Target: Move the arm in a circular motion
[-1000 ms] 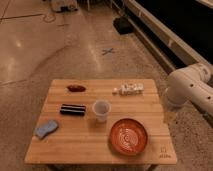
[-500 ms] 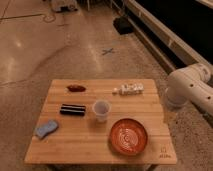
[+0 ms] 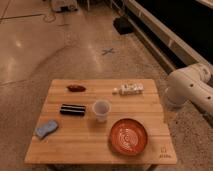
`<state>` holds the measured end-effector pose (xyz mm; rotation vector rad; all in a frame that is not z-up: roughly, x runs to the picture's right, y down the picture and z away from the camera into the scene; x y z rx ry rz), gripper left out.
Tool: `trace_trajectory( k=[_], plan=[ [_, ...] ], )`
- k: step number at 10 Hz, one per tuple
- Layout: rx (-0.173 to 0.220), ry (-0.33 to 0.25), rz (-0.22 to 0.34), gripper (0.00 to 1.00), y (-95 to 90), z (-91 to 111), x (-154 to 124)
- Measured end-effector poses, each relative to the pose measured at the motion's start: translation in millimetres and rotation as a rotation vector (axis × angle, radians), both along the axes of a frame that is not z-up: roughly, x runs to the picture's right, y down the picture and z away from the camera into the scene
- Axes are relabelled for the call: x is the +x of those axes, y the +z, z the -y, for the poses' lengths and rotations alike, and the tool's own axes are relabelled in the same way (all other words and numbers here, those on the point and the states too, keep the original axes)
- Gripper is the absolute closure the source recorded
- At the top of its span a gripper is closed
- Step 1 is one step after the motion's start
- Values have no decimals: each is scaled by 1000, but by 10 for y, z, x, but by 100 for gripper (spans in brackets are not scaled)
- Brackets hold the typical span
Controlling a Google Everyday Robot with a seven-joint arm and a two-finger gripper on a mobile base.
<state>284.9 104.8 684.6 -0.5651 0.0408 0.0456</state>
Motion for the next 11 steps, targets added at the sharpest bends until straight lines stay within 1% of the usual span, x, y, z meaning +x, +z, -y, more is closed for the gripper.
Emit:
trace_trajectory(
  k=[4,5,6,8,10,11],
  plan=[
    [0,0,0,35,0,1,1],
    [0,-6,-4,35,11,34,-14],
    [-3,-17,0,35,68,117,-128],
    [-8,-40,6,35,239,341,-400],
    [-12,-53,-2,35,281,410,-472],
    [-12,-60,-4,35,311,463,-568]
  ],
)
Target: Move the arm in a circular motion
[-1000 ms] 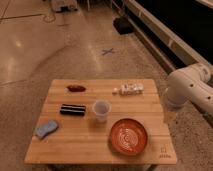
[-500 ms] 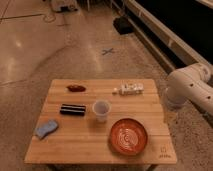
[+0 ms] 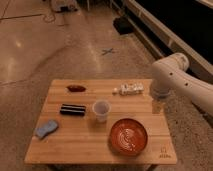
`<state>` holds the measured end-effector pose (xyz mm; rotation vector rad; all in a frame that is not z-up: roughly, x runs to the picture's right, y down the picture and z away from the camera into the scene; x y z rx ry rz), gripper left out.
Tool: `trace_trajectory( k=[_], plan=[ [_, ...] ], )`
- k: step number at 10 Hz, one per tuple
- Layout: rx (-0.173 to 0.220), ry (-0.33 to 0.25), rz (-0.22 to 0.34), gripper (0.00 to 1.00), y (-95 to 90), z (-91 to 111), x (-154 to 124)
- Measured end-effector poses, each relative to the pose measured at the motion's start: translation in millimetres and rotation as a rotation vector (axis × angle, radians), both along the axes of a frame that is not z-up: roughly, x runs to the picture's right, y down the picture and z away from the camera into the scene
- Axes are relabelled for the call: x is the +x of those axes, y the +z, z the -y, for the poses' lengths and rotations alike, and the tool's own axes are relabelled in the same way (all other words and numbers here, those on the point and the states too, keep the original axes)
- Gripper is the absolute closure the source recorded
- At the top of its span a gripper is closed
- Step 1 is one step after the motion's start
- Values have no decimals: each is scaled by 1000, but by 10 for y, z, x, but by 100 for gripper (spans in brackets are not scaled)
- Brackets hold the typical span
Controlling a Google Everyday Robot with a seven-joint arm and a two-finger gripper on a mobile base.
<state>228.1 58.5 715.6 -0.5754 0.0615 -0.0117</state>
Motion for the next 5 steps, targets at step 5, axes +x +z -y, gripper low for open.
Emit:
trace_trajectory(
  k=[5],
  plan=[
    [-1,-69,23,35,266,327,-916]
  ],
)
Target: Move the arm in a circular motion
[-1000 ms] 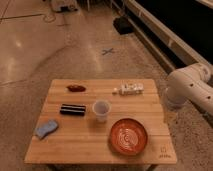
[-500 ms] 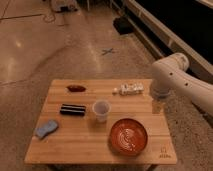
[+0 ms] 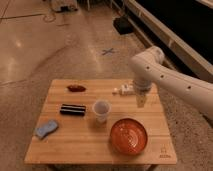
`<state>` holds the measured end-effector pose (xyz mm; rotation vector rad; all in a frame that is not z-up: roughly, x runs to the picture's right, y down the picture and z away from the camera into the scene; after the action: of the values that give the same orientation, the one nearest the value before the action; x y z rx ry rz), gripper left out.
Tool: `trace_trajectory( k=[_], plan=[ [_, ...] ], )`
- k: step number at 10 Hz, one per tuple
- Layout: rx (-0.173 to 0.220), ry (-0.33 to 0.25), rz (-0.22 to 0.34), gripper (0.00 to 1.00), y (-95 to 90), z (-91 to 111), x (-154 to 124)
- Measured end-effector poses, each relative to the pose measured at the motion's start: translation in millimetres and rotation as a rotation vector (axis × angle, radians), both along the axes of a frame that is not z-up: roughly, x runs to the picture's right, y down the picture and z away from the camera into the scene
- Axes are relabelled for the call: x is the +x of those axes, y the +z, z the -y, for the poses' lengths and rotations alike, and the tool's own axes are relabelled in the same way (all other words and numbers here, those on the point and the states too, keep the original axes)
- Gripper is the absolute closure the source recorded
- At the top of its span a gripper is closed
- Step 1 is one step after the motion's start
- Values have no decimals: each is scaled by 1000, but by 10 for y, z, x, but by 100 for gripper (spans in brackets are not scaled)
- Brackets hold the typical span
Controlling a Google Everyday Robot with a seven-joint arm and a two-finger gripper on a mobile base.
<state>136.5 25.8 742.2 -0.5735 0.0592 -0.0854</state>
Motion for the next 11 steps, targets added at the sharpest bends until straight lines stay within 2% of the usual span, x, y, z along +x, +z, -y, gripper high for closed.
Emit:
trace_trajectory(
  k=[2,3,6,8,9,11],
  plan=[
    [-6,-39,11,35,21,29,-305],
    [-6,-67,23,35,33,42,-555],
    [-18,-181,75,35,-54,-34,-1219],
    [-21,-286,132,35,-200,-224,-1741],
    [-20,-315,144,35,-313,-333,-1872],
    [-23,-363,172,35,-640,-683,-2046]
  ],
)
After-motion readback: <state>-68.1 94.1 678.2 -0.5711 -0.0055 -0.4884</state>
